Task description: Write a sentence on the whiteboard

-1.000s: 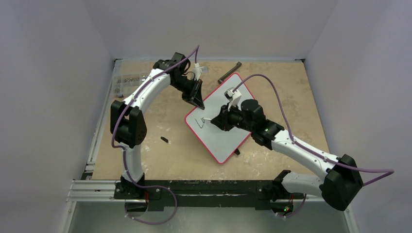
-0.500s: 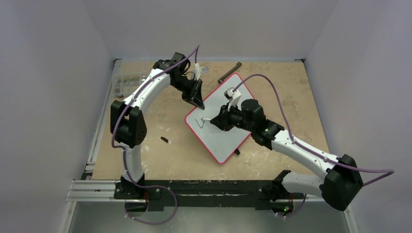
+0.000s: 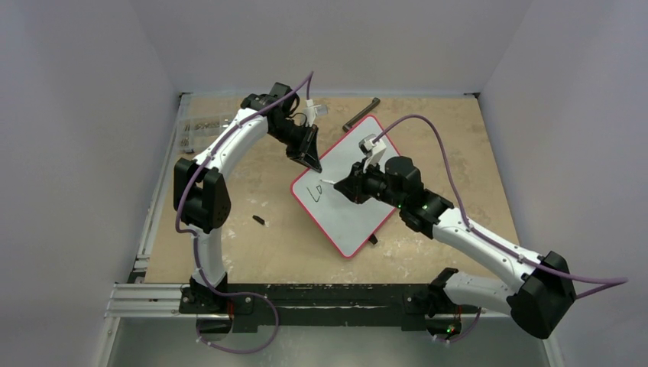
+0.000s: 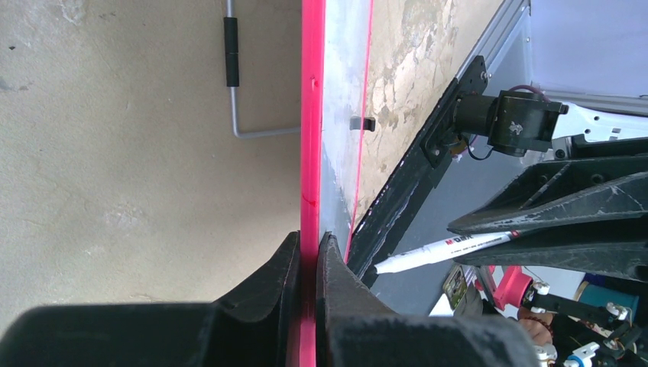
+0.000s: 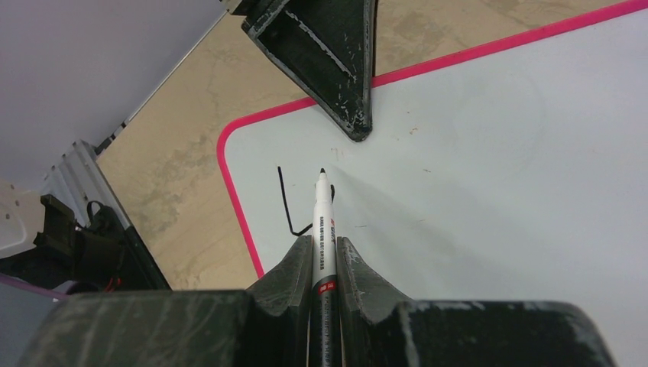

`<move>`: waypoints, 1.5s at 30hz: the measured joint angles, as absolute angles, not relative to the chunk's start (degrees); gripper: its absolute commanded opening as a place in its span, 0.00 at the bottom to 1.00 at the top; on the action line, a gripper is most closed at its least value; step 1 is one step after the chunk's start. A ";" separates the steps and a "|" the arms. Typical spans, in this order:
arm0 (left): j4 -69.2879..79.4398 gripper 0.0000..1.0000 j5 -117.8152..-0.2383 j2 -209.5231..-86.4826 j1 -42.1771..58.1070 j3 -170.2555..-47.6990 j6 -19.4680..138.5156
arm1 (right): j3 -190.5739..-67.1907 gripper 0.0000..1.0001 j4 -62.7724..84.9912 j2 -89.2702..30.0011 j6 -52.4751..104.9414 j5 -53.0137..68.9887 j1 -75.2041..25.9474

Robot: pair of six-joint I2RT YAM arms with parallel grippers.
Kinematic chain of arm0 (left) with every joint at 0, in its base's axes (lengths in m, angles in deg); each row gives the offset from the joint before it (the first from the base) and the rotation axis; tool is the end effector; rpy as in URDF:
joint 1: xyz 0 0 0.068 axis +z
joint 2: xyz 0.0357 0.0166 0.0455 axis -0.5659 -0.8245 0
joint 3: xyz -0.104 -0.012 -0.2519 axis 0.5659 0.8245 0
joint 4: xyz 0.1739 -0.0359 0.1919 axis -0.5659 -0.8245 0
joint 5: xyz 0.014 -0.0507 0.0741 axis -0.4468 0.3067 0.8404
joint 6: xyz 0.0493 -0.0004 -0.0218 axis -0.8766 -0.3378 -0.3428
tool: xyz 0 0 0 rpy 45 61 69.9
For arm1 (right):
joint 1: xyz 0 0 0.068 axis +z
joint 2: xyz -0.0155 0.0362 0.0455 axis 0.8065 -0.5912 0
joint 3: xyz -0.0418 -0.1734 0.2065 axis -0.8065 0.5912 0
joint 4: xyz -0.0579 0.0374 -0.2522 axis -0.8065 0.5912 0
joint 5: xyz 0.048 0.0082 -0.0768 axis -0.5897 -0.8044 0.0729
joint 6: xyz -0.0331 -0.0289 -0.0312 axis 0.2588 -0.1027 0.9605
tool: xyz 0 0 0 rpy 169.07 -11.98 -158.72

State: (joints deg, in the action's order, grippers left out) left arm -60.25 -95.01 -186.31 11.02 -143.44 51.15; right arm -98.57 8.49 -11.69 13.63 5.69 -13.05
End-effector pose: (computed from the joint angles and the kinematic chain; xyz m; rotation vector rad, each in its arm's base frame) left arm 0.3665 -0.1860 0.2908 0.6738 2.6716 -1.1972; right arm 0.1910 0.1725 0.3016 -0.4821 1.8769 0.8783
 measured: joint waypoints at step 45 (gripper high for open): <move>-60.27 0.00 -94.88 -186.29 11.02 -143.44 51.15 | -96.58 0.00 7.44 -14.00 15.27 7.22 -13.05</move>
State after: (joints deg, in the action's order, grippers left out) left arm -60.27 -94.88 -186.29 11.02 -143.44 51.15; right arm -96.58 7.44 -14.00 15.27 7.22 -13.05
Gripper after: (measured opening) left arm 0.046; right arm 0.107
